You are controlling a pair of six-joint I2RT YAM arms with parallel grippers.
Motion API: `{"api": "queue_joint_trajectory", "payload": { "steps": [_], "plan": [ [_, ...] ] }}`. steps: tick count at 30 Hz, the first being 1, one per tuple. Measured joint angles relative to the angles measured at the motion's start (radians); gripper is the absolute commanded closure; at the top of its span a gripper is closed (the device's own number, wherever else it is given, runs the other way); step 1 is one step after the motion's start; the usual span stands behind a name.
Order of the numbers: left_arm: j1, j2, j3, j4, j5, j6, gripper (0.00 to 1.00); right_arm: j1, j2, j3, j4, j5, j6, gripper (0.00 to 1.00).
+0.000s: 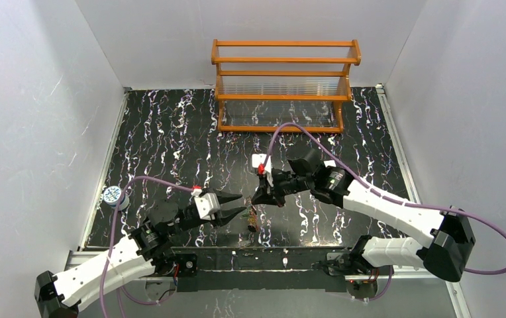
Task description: Put the keys on the keyring
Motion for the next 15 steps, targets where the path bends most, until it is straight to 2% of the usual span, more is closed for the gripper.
{"api": "queue_joint_trajectory", "payload": {
  "steps": [7, 12, 15],
  "plan": [
    [0.0, 0.134, 0.095, -0.127, 0.007, 0.055, 0.66, 0.0, 0.088, 0.112, -0.198, 0.074, -0.023, 0.99],
    [0.0, 0.242, 0.111, -0.158, 0.03, 0.076, 0.76, 0.0, 0.122, 0.134, -0.258, 0.084, -0.027, 0.99],
    [0.0, 0.28, 0.112, -0.156, 0.042, 0.083, 0.79, 0.0, 0.126, 0.134, -0.263, 0.084, -0.027, 0.99]
  ]
}}
